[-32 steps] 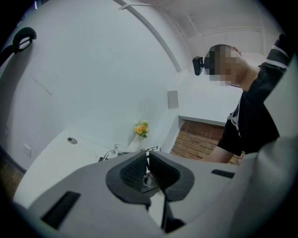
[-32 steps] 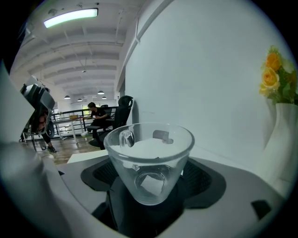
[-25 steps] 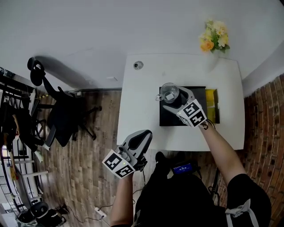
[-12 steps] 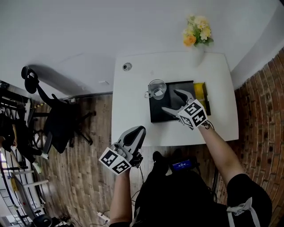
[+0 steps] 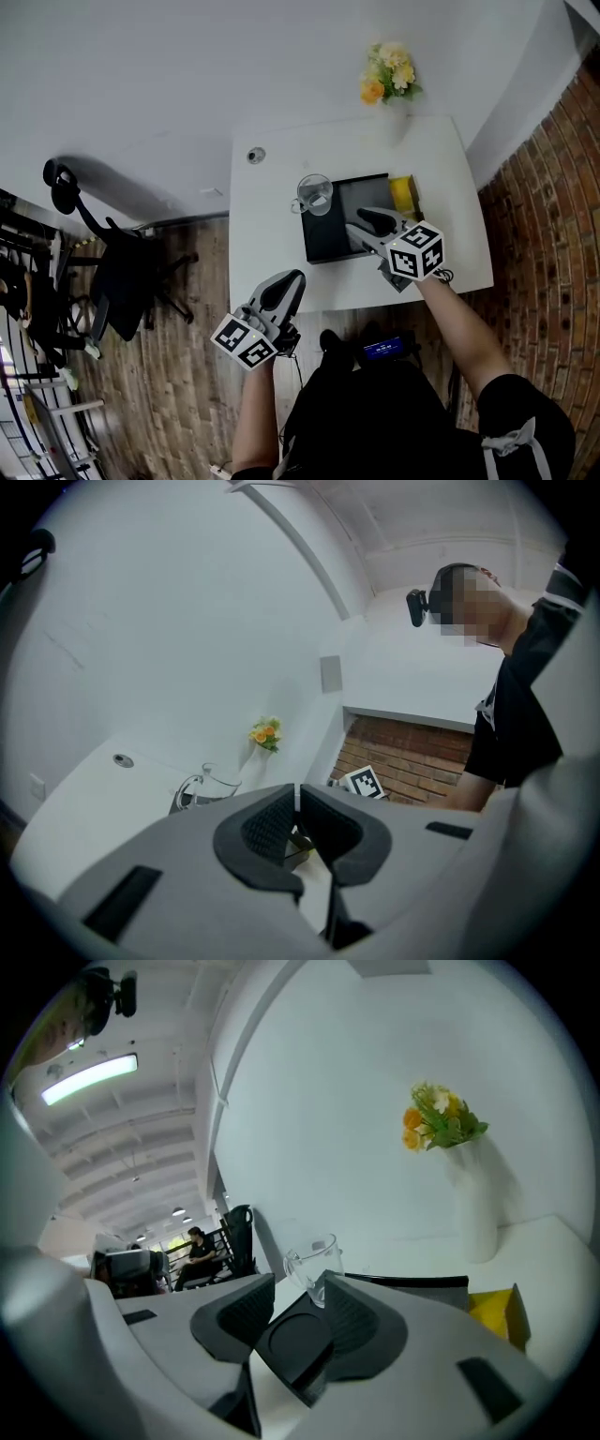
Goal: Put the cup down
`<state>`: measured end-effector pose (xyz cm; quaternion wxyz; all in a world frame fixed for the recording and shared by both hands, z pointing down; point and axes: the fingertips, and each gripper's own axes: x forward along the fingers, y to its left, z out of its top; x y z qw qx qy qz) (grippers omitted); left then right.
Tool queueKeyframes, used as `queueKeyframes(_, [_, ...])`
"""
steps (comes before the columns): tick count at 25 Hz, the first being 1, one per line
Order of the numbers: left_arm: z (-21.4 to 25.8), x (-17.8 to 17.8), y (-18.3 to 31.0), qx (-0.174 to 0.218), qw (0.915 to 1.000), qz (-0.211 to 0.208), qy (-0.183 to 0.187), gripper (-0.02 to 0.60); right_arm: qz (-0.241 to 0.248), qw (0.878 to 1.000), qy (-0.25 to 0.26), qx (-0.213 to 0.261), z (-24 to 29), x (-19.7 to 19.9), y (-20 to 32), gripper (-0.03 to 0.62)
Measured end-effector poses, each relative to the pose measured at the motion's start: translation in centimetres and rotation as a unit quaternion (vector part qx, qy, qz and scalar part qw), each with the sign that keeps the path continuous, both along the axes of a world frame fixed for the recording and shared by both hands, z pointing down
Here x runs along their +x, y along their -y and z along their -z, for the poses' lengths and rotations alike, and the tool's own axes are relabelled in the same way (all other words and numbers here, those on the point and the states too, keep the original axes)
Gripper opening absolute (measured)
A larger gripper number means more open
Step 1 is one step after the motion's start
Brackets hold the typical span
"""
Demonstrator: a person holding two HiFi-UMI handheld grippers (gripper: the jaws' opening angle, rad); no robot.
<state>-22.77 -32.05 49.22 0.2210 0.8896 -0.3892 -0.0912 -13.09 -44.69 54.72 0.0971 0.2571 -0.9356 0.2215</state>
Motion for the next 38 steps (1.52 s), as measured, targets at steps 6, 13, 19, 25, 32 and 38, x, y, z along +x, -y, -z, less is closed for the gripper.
queueKeyframes(6, [0.4, 0.5, -0.4, 0.007, 0.9999, -0.01, 0.001, 0.009, -0.022, 0.998, 0.05, -0.011, 3.0, 1.3, -1.8, 0.058])
queueKeyframes(13, [1.3, 1.3, -0.9, 0.019, 0.9996, -0.02, -0.002, 0.009, -0.005, 0.998, 0.067, -0.013, 4.8, 2.0, -5.4, 0.026])
queueKeyframes(19, [1.4, 1.6, -1.7, 0.021, 0.9995, -0.024, -0.003, 0.009, -0.008, 0.998, 0.054, 0.006, 5.6, 2.8, -7.9, 0.017])
queueKeyframes(25, [1.1, 2.1, -3.0, 0.022, 0.9993, -0.029, -0.005, 0.008, -0.016, 0.997, 0.076, -0.01, 6.2, 3.6, -10.3, 0.015])
queueKeyframes(32, [0.8, 1.5, -3.8, 0.018, 0.9995, -0.017, -0.021, 0.008, -0.04, 0.995, 0.084, -0.028, 5.6, 5.0, -11.0, 0.015])
queueKeyframes(38, [0.8, 1.6, -3.5, 0.019, 0.9993, -0.019, -0.027, 0.008, -0.047, 0.996, 0.068, -0.022, 5.0, 4.9, -11.0, 0.015])
